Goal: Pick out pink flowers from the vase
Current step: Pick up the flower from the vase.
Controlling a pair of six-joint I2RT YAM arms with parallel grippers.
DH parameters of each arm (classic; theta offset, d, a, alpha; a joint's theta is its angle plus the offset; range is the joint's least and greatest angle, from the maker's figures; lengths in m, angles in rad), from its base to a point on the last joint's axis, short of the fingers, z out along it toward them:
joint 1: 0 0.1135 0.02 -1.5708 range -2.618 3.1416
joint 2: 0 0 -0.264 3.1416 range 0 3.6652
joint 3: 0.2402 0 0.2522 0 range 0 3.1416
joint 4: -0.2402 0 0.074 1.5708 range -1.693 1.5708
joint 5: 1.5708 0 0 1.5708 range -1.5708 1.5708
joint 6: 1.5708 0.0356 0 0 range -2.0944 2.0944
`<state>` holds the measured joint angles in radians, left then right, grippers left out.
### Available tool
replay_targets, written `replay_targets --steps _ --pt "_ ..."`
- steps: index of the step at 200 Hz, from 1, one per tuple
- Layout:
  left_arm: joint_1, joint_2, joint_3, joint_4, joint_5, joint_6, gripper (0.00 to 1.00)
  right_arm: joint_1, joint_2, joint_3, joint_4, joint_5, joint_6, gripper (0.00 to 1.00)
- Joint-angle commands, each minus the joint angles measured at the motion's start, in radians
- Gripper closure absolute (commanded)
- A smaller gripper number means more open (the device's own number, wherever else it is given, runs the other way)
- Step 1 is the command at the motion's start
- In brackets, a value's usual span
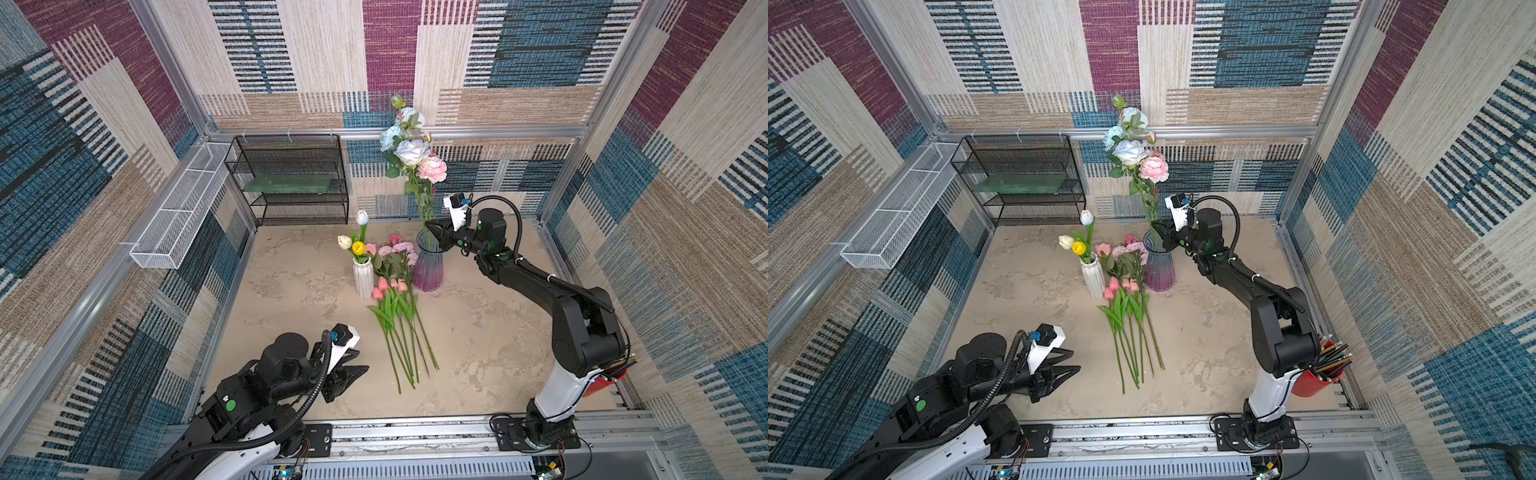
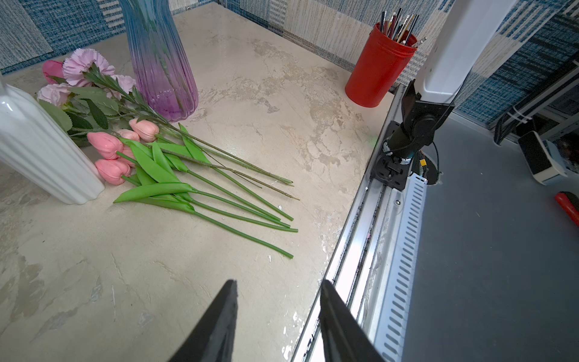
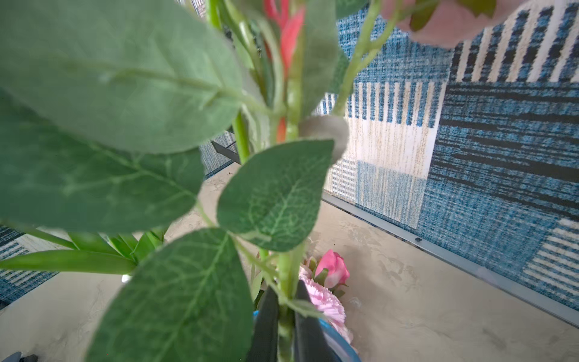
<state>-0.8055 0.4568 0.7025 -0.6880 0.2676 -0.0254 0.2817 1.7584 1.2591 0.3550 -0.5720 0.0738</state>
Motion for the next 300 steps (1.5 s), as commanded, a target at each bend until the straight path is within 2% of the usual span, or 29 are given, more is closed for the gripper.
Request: replay_targets --steps 1,79,135,170,213,244,300 --pt "0.0 -0.003 -0.002 0.013 0.01 0.024 0.55 -0.001 -0.031 -0.001 -0.003 0.012 -0.019 0.93" --pt "0.0 -0.018 -0.003 0.013 0.005 0.023 0.55 -0.017 -0.132 0.021 -0.003 0.024 0.007 0.94" --pt "0.0 -0.042 0.001 0.025 -0.022 0.018 0.55 -0.019 -0.257 0.111 -0.074 0.057 0.014 0.98" --pt "0.0 -0.009 0.056 0.068 -0.01 0.036 0.53 0.002 -0.338 0.147 -0.082 0.041 -0.003 1.0" --pt "0.0 0.16 0.194 0.158 -0.014 0.11 0.51 0.103 -0.44 0.185 -0.143 0.08 -0.018 1.0" --pt "0.0 0.255 0.237 0.265 -0.006 0.1 0.49 0.21 -0.501 0.161 -0.181 0.129 -0.042 1.0" --pt "0.0 0.336 0.206 0.453 0.026 0.121 0.47 0.341 -0.608 -0.049 -0.107 0.186 0.037 1.0"
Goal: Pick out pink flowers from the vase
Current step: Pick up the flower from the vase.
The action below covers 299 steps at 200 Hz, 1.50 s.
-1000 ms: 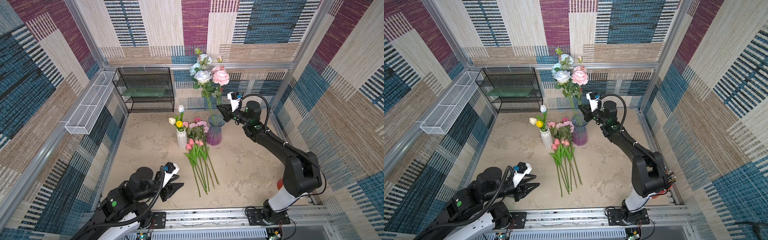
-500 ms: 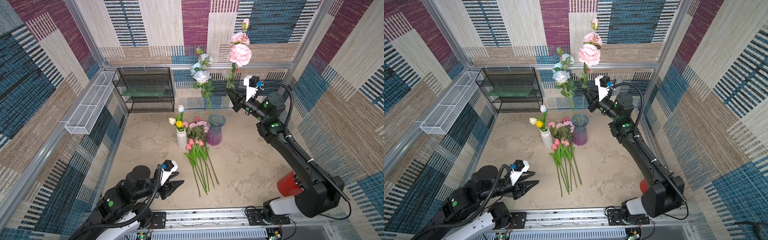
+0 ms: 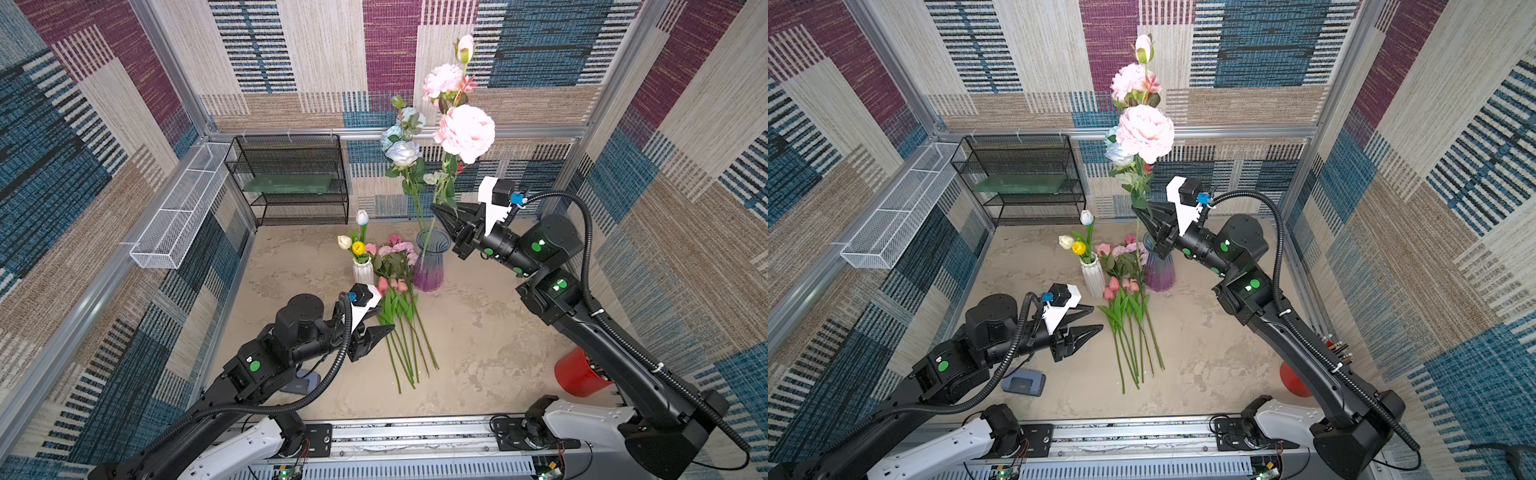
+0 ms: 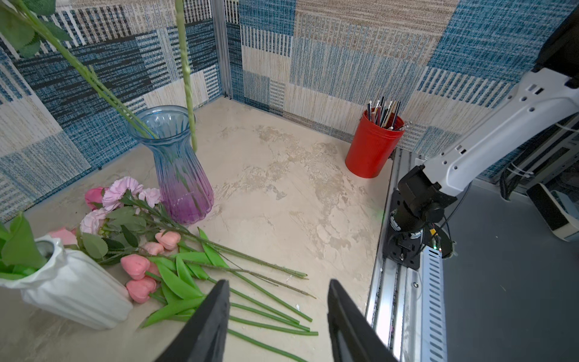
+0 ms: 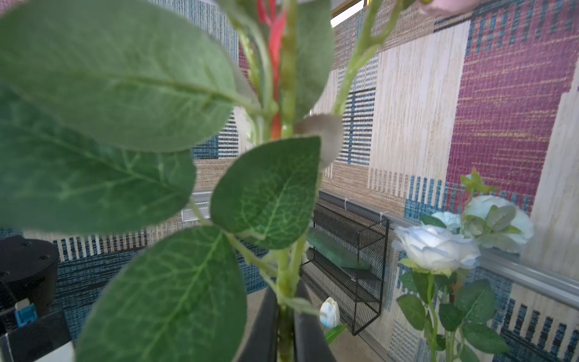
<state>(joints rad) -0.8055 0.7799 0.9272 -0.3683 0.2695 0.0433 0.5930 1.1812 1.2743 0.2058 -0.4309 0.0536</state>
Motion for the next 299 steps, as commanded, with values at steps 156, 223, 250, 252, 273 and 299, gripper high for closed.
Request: replay_targets --steps 156,223,250,252,273,299 --pt "0.0 0.141 -0.171 0.583 0.021 -0.029 0.41 0.171 -0.145 -0.344 0.185 0.038 0.207 0.99" --pt "0.0 0.154 -0.168 0.587 0.056 -0.062 0.85 0.219 -0.135 -0.351 0.199 0.07 0.218 0.99" --pt "0.0 0.134 -0.178 0.592 0.069 -0.064 1.0 0.226 -0.13 -0.348 0.189 0.085 0.211 0.98" --pt "0.0 0.132 -0.18 0.592 0.071 -0.064 1.0 0.226 -0.129 -0.349 0.189 0.086 0.211 0.98" --pt "0.0 0.111 -0.194 0.596 0.095 -0.066 1.0 0.226 -0.125 -0.345 0.166 0.085 0.201 0.89" --pt "0.0 0.082 -0.224 0.618 0.109 -0.078 1.0 0.226 -0.13 -0.347 0.157 0.064 0.188 0.73"
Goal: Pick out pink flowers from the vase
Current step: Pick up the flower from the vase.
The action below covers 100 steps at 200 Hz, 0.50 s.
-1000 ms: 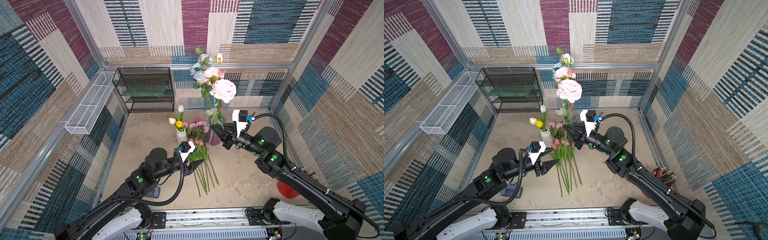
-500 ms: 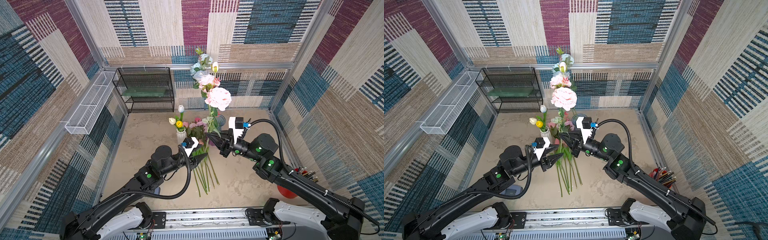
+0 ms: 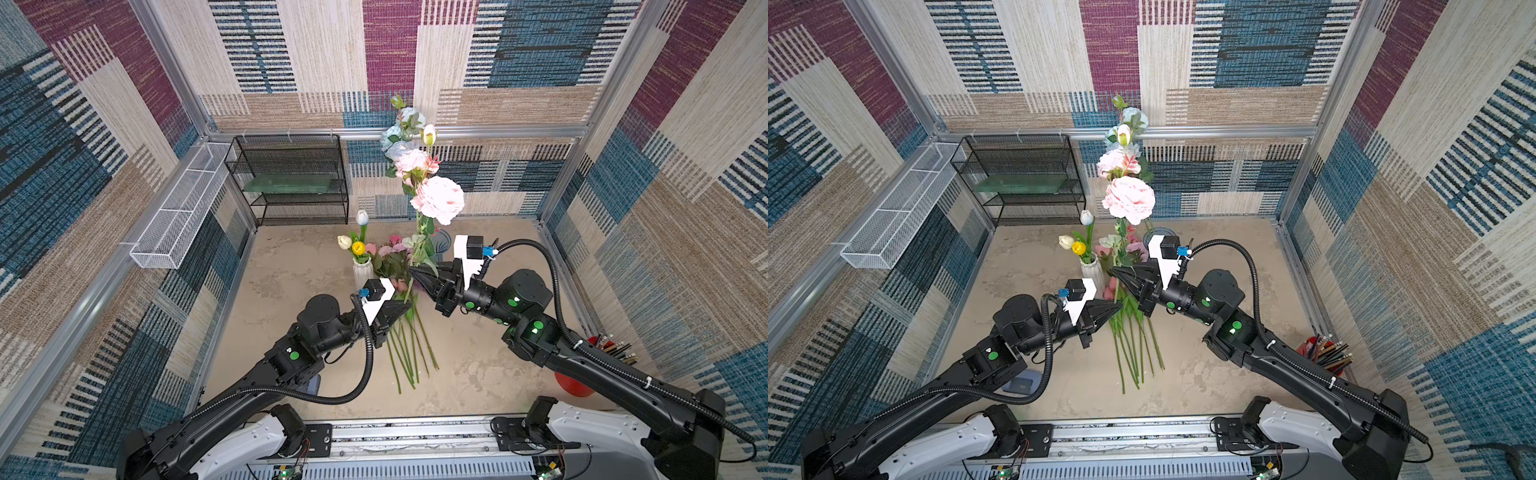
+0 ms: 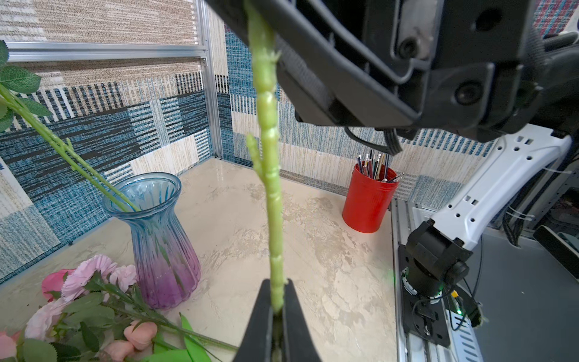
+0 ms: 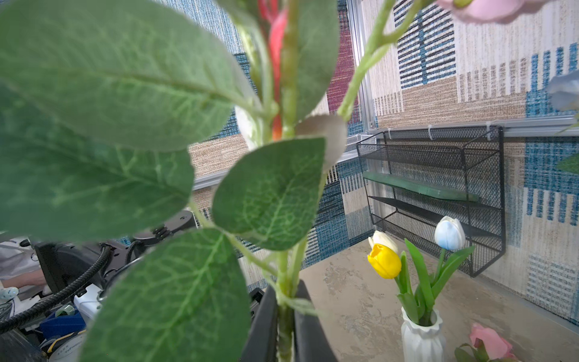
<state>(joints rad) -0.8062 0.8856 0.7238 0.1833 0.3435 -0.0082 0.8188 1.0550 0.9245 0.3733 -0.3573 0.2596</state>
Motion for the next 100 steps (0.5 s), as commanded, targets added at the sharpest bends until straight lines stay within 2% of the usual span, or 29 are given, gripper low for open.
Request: replay_targets --steps 1,35,51,76,100 --pt "0.001 -0.025 -0.022 0.068 0.036 -0.028 1.0 0.0 -0.005 0.002 -0.01 -0.01 -0.019 0.72" --pt "0.001 -0.039 -0.038 0.084 0.068 -0.039 1.0 -0.002 -0.025 -0.038 -0.007 -0.056 -0.051 0.57" --pt "0.001 -0.043 -0.046 0.095 0.082 -0.048 1.0 -0.006 -0.038 -0.072 0.009 -0.08 -0.059 0.53" --pt "0.001 -0.048 -0.057 0.114 0.092 -0.061 1.0 -0.012 -0.045 -0.111 0.034 -0.142 -0.062 0.52" --pt "0.001 -0.044 -0.055 0.117 0.095 -0.068 1.0 -0.013 -0.036 -0.126 0.04 -0.189 -0.063 0.57"
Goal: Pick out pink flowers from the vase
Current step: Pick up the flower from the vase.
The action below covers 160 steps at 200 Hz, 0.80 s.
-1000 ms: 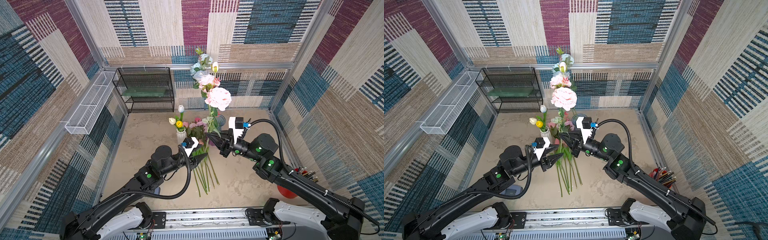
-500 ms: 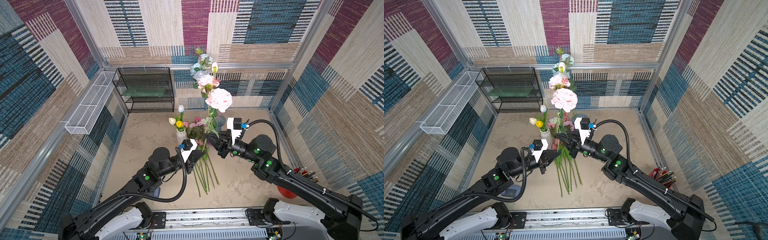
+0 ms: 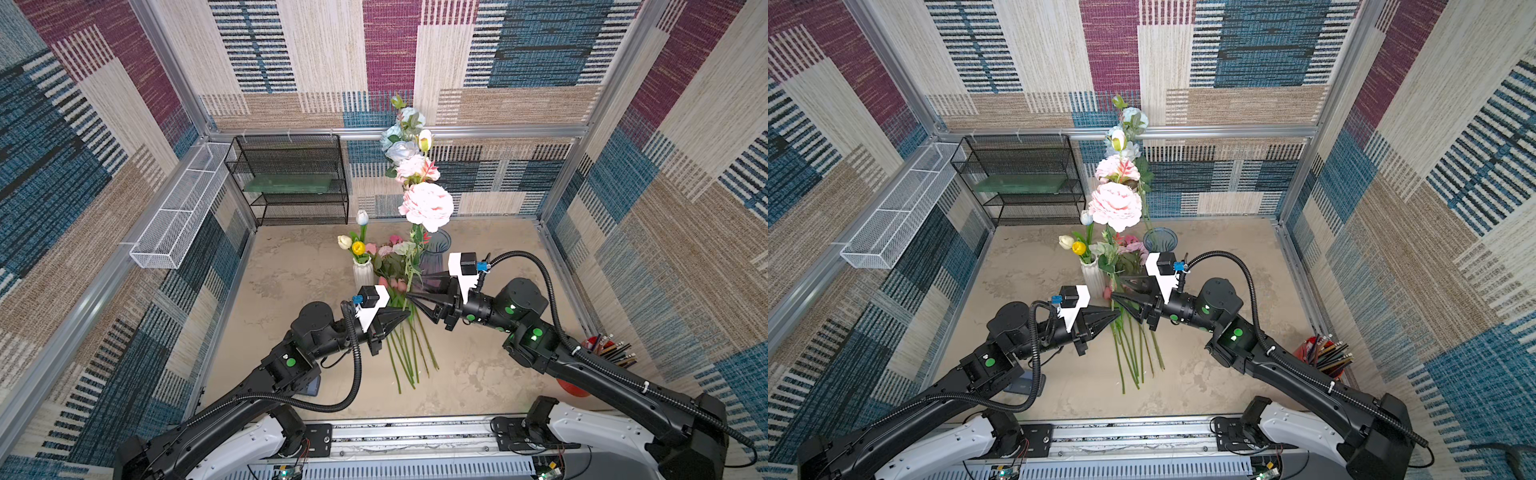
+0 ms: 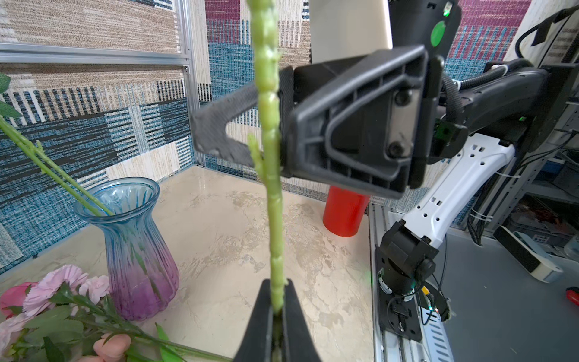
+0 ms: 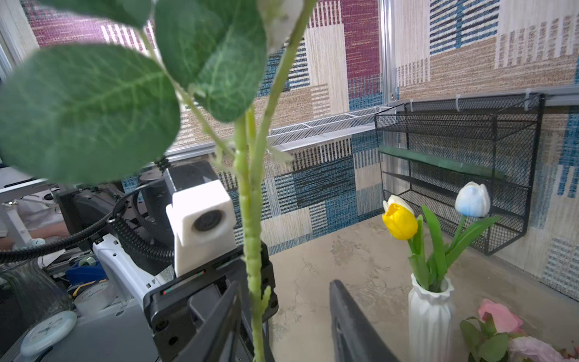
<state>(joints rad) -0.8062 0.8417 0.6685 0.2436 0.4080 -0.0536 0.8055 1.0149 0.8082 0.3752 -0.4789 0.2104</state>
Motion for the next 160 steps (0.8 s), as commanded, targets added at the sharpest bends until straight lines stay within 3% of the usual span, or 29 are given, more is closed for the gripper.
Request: replay_targets --steps 1,94,120,139,160 --pt "0.001 0.0 0.0 0.057 0.031 -0.023 1.0 0.0 0.006 -0.01 0.038 -0.069 -0.013 0.57" --pt "0.001 0.02 0.009 0.054 0.037 -0.048 1.0 0.008 0.029 -0.012 0.057 -0.087 0.002 0.86" --pt "0.001 0.02 0.008 0.053 0.038 -0.054 1.0 0.014 0.03 -0.006 0.038 -0.073 -0.012 1.0" --pt "0.001 0.012 0.011 0.037 0.031 -0.052 1.0 0.012 0.021 0.001 0.016 -0.049 -0.029 1.0" --pt "0.001 -0.01 0.01 0.004 0.006 -0.051 0.83 0.012 0.019 0.032 -0.058 -0.004 -0.062 1.0"
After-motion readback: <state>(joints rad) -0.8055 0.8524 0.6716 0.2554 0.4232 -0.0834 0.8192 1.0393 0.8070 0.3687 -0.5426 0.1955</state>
